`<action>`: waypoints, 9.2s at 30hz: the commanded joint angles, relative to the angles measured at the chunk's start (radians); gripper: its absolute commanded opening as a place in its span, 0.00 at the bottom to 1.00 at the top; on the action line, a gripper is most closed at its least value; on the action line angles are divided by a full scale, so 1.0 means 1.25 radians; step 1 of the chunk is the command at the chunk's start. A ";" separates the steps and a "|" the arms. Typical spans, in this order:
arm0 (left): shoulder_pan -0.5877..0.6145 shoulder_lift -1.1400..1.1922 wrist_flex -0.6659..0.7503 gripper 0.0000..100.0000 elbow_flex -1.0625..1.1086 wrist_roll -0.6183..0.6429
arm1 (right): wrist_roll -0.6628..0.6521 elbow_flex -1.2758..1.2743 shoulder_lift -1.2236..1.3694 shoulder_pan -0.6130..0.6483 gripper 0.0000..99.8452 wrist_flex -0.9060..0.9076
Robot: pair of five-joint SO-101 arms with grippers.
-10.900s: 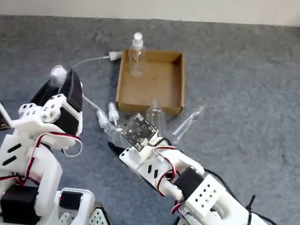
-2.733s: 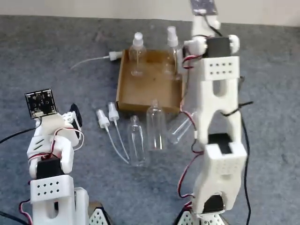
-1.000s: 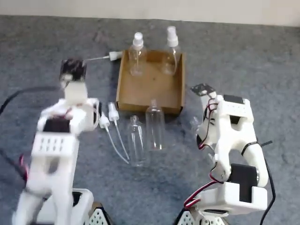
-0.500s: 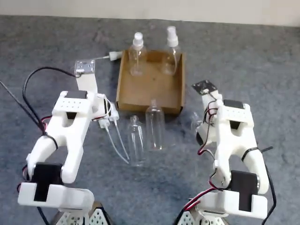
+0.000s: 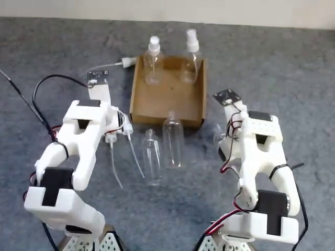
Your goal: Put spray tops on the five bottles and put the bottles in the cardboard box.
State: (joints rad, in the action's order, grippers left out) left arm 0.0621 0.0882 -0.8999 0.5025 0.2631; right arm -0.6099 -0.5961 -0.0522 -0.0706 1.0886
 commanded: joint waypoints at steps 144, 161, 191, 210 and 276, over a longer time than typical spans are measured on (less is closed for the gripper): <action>0.095 -1.099 -0.015 0.00 0.002 0.064 | 0.346 -0.262 -0.698 0.844 0.00 -0.338; 0.131 -1.098 0.082 0.00 0.101 0.049 | 0.346 -0.262 -0.698 0.844 0.00 -0.338; -0.116 -1.107 -0.085 0.00 0.305 0.047 | 0.349 -0.262 -0.699 0.752 0.00 -0.649; -0.110 -1.109 -0.091 0.16 0.347 0.045 | 0.468 -0.256 -0.699 0.660 0.00 -0.647; 0.174 -1.314 0.058 0.08 0.647 -0.218 | 0.465 0.019 -0.414 0.447 0.00 -0.692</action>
State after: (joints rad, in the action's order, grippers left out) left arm 0.0775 -1.5627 -0.8508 1.2559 0.0606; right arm -0.0315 -0.6621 -0.6674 0.5247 0.3291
